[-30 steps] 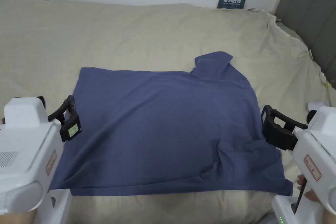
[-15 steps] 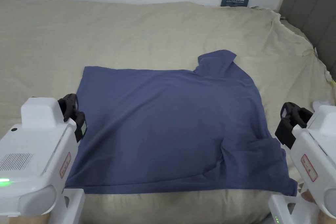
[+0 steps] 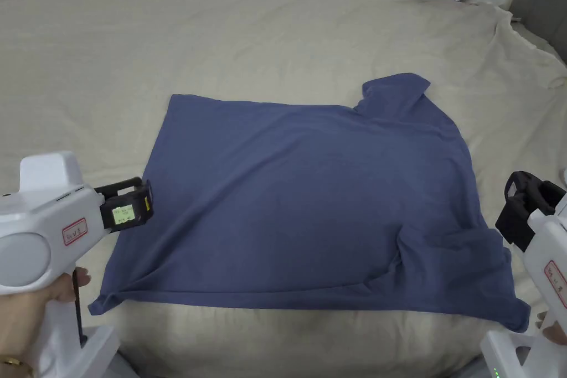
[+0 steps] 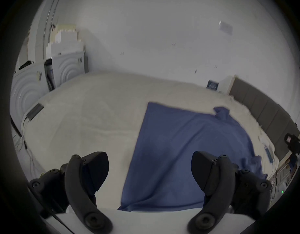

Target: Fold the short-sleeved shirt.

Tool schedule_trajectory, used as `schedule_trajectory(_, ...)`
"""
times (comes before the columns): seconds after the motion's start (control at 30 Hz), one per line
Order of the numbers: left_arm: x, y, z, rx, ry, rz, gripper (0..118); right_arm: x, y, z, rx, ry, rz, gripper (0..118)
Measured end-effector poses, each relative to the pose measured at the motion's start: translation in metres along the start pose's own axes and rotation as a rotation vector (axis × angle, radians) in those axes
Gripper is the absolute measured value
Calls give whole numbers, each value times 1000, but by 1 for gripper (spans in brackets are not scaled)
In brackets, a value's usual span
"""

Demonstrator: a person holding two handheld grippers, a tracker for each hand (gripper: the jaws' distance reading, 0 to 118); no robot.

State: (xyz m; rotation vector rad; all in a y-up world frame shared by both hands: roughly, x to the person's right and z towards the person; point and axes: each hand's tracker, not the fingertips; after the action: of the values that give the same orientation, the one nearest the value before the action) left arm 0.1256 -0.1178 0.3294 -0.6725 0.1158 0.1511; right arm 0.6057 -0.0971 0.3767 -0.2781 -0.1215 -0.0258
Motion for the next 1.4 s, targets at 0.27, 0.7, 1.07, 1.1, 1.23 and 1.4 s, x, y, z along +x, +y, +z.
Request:
schedule_trajectory(0.27, -34, -42, -52, -410, 135, -37, 102, -2, -3, 1, -30, -7, 2, 0)
schedule_trajectory(0.7, -27, -69, -68, -492, 40, 27, 6, -7, -4, 1, -50, -9, 5, 0)
schedule_trajectory(1.07, -32, -37, -16, -209, -55, 158, 0, 26, 4, 8, -126, -43, -7, 0)
schedule_trajectory(1.1, -30, -32, -11, -197, -63, 169, 0, 32, 5, 7, -153, -49, -18, 0)
schedule_trajectory(1.23, -21, -19, 3, -150, -88, 178, 0, 62, 1, -10, -381, -35, -48, 0)
schedule_trajectory(1.4, -12, -16, 7, -141, -93, 159, 0, 86, -41, -36, -638, -60, -63, 69)
